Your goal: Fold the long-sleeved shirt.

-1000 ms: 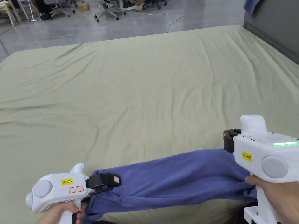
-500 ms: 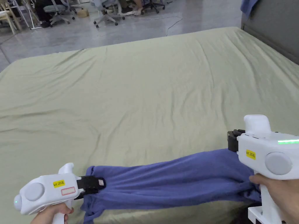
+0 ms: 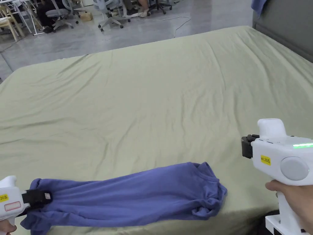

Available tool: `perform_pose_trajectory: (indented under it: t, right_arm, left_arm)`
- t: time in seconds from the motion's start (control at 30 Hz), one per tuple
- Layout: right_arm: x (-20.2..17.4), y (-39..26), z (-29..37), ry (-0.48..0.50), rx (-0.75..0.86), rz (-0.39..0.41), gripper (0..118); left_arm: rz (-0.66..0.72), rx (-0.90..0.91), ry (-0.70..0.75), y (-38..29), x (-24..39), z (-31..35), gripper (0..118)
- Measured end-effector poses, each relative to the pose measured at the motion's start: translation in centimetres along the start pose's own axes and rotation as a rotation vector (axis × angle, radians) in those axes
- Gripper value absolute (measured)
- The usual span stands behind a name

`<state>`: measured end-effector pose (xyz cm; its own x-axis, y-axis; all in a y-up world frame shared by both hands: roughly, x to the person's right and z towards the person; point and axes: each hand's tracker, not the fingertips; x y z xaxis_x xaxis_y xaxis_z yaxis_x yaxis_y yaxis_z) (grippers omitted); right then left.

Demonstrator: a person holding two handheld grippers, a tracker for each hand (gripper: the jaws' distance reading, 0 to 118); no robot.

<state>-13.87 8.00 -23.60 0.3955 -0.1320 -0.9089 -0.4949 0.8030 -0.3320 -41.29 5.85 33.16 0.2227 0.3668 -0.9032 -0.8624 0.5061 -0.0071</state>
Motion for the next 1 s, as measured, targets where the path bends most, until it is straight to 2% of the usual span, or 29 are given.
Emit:
perform_pose_trajectory:
  t: [0.17,0.37,0.53,0.67,0.7,0.73,0.8,0.83,0.87,0.9,1.0]
  right_arm:
    - [-0.3,0.0,-0.2,0.008,-0.008,0.006,0]
    - [-0.2,-0.1,-0.4,0.009,-0.016,0.009,0]
    - [0.0,0.0,-0.4,0.003,-0.011,0.008,0]
    - [0.2,0.1,0.0,-0.008,-0.007,0.009,0]
    - [0.3,0.1,0.0,-0.01,-0.006,0.012,0]
    - [0.4,0.1,0.0,-0.012,-0.008,0.014,0]
    - [0.5,0.1,0.0,-0.014,-0.012,0.011,0]
    - [0.6,0.1,0.0,-0.014,-0.014,0.009,0]
    - [0.6,0.1,0.0,-0.014,-0.015,0.006,0]
    - [0.6,0.1,0.0,-0.016,-0.018,0.003,0]
    - [0.5,0.0,0.1,0.0,-0.025,-0.007,0]
  left_arm:
    - [0.025,-0.046,-0.28,0.0,5.4,-0.2,6]
    - [-0.052,-0.161,-0.487,-1.6,18.5,-2.6,6]
    - [-0.117,-0.228,-0.506,-4.3,27.1,-7.7,6]
    - [-0.111,-0.3,-0.486,-6.1,29.5,-13.0,6]
    - [-0.113,-0.309,-0.48,-6.5,29.7,-13.7,9]
    - [-0.113,-0.319,-0.476,-6.8,29.8,-14.3,21]
    - [-0.09,-0.334,-0.58,-6.9,29.5,-15.0,91]
    - [-0.076,-0.332,-0.651,-6.9,29.3,-14.8,113]
    - [-0.062,-0.304,-0.718,-6.7,29.1,-14.1,118]
    - [-0.049,-0.24,-0.752,-6.3,28.9,-12.8,118]
    - [-0.073,-0.13,-0.727,-4.7,27.3,-9.9,118]
